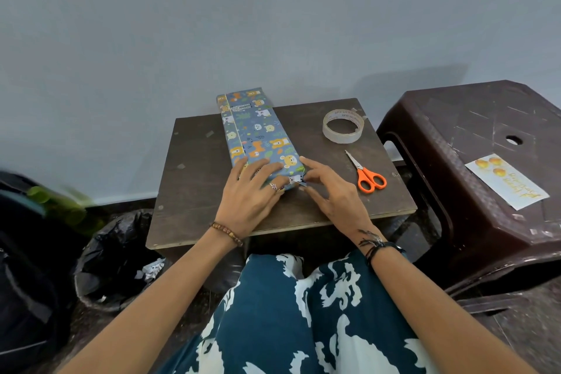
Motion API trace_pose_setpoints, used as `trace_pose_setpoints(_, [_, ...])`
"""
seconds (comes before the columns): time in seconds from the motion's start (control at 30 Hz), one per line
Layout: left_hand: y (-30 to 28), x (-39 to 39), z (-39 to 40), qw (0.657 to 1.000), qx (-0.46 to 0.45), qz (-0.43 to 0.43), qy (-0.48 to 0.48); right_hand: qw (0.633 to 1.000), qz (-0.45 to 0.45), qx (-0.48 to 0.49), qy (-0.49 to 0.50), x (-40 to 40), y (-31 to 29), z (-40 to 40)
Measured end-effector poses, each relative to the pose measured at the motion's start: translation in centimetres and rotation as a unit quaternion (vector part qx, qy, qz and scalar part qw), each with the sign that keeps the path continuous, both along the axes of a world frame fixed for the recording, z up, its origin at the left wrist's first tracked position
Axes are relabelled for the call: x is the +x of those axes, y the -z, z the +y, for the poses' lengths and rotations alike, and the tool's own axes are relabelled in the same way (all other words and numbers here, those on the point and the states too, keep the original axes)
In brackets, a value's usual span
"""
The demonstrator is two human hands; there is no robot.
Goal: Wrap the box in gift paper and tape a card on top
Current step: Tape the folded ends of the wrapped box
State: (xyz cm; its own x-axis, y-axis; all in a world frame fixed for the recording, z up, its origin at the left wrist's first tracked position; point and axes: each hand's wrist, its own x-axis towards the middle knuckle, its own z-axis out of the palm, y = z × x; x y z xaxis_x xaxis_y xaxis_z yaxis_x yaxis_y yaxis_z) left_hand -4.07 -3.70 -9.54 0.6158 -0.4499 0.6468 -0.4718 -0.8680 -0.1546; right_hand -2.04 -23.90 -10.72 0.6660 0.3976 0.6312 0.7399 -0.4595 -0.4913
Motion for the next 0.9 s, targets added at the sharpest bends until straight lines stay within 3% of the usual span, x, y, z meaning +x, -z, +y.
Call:
trace_pose_setpoints(0.23, [-0.3,0.3,0.3,0.999,0.046,-0.014,0.005,0.999,-0.046,-0.021,0.018,0.4,0.3,0.4])
trace_pose_setpoints(0.9, [0.4,1.0,0.0,0.993,0.116,0.022,0.008,0.996,0.064,-0.059,0.015,0.6,0.5,0.5])
